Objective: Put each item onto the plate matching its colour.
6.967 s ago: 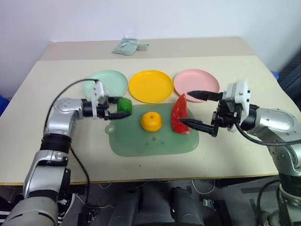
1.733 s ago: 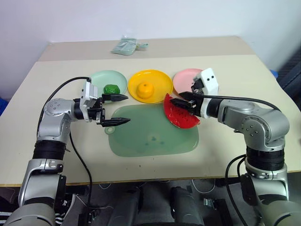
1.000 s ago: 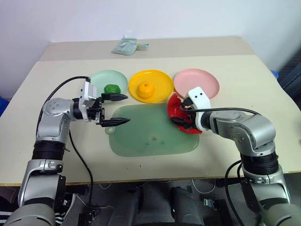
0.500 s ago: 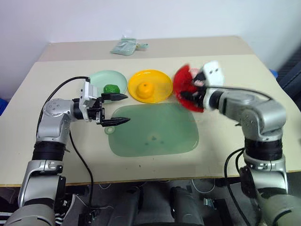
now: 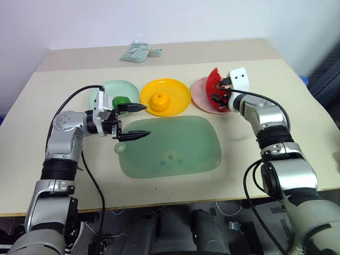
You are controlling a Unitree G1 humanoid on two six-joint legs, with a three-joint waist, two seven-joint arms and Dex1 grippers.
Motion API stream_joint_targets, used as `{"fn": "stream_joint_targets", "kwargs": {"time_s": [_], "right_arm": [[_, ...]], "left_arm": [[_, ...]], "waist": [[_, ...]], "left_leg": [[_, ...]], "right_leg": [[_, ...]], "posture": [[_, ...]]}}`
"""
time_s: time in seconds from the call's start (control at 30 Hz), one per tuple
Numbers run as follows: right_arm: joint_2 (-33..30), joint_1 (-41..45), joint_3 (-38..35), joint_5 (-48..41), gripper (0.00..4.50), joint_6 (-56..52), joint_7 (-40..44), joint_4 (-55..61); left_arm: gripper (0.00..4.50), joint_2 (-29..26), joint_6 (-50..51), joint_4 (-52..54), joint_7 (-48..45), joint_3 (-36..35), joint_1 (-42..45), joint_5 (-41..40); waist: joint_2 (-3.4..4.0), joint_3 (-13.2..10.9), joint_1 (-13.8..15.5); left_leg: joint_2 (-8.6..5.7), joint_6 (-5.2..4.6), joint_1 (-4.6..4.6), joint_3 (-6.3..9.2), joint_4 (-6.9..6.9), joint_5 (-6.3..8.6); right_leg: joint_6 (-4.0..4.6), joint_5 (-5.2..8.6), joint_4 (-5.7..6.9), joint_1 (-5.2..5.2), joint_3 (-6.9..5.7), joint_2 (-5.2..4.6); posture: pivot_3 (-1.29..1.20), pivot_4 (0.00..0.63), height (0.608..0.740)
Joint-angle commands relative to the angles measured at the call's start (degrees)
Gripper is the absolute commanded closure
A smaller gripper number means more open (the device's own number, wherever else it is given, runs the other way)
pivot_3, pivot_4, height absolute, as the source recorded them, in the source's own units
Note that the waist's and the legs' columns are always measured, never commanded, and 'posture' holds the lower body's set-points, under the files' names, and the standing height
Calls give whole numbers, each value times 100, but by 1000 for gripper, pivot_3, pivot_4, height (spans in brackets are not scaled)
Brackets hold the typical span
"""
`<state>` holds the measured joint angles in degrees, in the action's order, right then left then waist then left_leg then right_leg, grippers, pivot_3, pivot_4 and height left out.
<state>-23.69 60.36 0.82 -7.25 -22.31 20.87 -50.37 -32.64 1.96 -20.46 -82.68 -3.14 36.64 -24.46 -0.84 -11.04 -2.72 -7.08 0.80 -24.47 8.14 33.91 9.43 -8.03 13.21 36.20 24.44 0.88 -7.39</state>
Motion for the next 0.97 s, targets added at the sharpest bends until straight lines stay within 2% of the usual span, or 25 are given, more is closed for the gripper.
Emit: {"fn": "stream_joint_targets", "kwargs": {"time_s": [0.03,0.13,0.27,0.37,0.47,0.63,0.8,0.97], "right_arm": [[-88,377,-175,92,44,494,50,-24],[-183,376,-390,-140,44,505,253,485],[-347,-53,-499,-392,44,527,831,1843],[-604,-1185,-565,-1185,44,73,1781,4122],[-862,-2191,-626,-1925,44,-395,2307,5901],[-1450,-3769,-886,-2963,44,-931,2902,8051],[-1829,-4701,-1080,-3172,44,-951,3008,8776],[-1952,-4860,-1162,-3277,44,-1043,2933,8729]], "left_arm": [[0,-176,82,351,64,-202,-109,-167],[0,-221,127,451,105,-232,-204,-198],[0,-257,153,492,120,-244,-251,-240],[0,-311,161,402,46,-271,-209,-273],[0,-384,229,284,-53,-301,-141,-337],[0,-562,399,259,-176,-398,-135,-436],[0,-691,537,401,-198,-416,-245,-470],[0,-673,603,390,-219,-367,-173,-453]], "waist": [[1,-1,-7],[2,-1,-6],[7,-4,18],[-1,0,60],[0,0,62],[2,-1,44],[0,0,53],[-1,0,91]], "left_leg": [[0,0,0,-1,-2,0],[1,0,1,0,-3,0],[1,0,0,-2,-3,0],[2,0,0,4,-2,1],[2,0,0,4,6,9],[6,0,1,1,12,10],[9,-1,3,-6,14,11],[9,-1,2,-7,16,11]], "right_leg": [[0,0,1,2,2,0],[0,0,2,4,6,4],[0,0,2,7,11,4],[-1,0,0,2,8,5],[-3,1,1,-1,8,5],[-2,1,-1,-2,11,5],[-1,2,-8,-7,12,2],[1,3,-10,-8,12,-1]], "posture": [[0,150,740],[0,150,740],[0,150,740],[0,150,740],[0,150,740],[0,150,740],[0,150,740],[0,150,740]]}}
